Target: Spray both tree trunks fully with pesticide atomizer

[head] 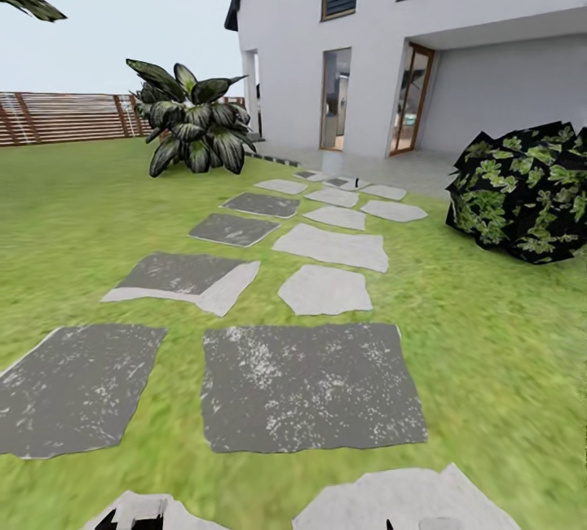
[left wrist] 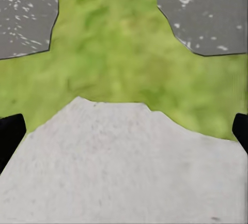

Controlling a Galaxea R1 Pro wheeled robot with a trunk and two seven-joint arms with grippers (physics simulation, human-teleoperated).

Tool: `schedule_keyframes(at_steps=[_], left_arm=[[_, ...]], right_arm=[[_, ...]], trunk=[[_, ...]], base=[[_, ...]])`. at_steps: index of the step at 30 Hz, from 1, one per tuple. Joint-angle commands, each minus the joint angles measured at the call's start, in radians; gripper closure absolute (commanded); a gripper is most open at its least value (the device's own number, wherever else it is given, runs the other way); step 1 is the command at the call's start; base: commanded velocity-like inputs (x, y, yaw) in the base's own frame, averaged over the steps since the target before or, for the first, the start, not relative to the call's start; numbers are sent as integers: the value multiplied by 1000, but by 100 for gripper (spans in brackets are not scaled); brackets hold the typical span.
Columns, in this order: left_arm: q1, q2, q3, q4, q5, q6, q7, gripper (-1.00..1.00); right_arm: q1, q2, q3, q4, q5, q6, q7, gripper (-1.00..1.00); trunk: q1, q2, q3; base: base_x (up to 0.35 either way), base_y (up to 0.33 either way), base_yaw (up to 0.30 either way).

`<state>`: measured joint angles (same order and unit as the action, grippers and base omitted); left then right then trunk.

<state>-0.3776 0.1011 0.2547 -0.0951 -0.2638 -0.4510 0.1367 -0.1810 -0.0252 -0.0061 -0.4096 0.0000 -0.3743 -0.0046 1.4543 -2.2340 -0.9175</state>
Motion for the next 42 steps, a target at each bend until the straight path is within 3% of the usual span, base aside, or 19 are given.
schedule_keyframes(at_steps=[1, 21, 34, 42], left_arm=[[0, 0, 0, 0, 0, 0, 0, -100], [0, 0, 0, 0, 0, 0, 0, -100], [0, 0, 0, 0, 2, 0, 0, -100], [0, 0, 0, 0, 1, 0, 0, -100]], right_arm=[[0, 0, 0, 0, 0, -1, 0, -100], [0, 1, 2, 0, 0, -2, 0, -100], [0, 1, 2, 0, 0, -2, 0, -100], [0, 1, 2, 0, 0, -2, 0, -100]], trunk=[[0, 0, -1], [0, 0, -10], [0, 0, -10], [0, 0, -10]], base=[[339, 0, -181], [339, 0, -58], [339, 0, -244], [339, 0, -44]])
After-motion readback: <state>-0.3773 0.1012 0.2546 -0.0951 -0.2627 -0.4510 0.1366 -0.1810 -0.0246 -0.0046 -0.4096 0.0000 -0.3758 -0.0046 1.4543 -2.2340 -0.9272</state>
